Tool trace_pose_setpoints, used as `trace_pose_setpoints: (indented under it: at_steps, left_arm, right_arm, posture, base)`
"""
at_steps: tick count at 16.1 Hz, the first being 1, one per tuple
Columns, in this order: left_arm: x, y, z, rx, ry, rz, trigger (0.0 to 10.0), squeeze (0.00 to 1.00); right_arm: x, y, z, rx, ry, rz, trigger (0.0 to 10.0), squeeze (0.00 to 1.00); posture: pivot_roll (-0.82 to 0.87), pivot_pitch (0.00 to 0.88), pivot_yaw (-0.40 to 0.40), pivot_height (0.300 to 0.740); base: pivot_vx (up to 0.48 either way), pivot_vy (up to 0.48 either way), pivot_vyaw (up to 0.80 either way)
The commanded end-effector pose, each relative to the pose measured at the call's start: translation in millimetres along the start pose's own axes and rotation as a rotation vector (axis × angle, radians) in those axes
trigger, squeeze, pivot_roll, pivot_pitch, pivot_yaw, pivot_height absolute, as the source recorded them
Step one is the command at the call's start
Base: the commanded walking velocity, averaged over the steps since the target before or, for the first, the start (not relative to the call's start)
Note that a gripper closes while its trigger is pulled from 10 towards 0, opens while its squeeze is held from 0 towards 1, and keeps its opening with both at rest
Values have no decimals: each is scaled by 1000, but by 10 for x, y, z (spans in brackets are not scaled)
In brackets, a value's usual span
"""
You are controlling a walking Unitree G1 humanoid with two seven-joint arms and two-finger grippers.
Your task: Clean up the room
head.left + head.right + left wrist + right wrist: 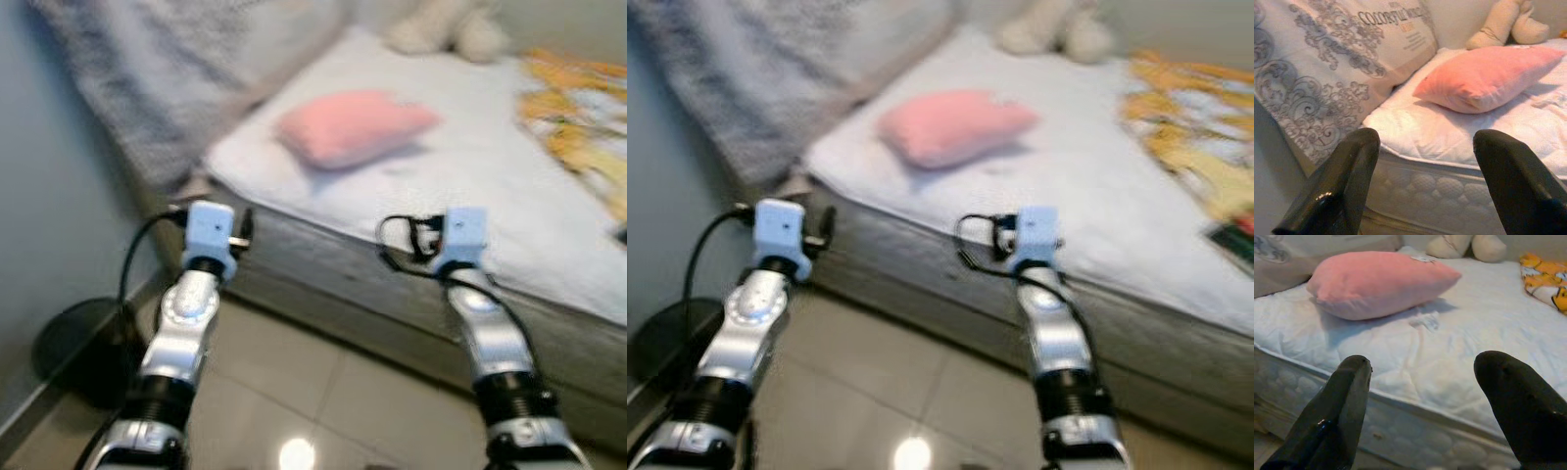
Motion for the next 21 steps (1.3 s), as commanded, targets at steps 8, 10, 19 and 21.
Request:
trace_pose_setpoints:
  at_steps: [8,10,19,21]
  left_arm:
    - [143,-33,23,42,-15,6,10000,0]
    - [281,-62,94,46,3,6,10000,0]
    - [1127,-376,535,52,121,91,10000,0]
    - [1111,-375,623,78,129,119,10000,0]
  right_arm:
    - [125,-27,-71,10,-18,-13,10000,0]
    - [242,-89,-102,28,-12,-11,10000,0]
    - [807,-793,-530,142,-36,140,10000,0]
    - [777,-639,-700,114,-51,82,10000,0]
  posture:
    - [-22,0,-12,740]
    - [-6,0,-20,740]
    - [-5,0,-37,740]
    - [-17,0,-27,740]
  base:
    - [0,0,-780]
    - [0,0,-772]
    - [0,0,-578]
    - [0,0,0]
Point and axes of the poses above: a point about 5 cm out from each wrist's last joint towards the gripper, its own x axis pointing back from the gripper into the wrist, its own y axis along the axis of the wrist's last joint, z = x × y, the point moved 4 cm from there along -x, pointing out of the wrist towards the gripper, and after that the axes turned 11 degrees about x, right-handed, at the moved point
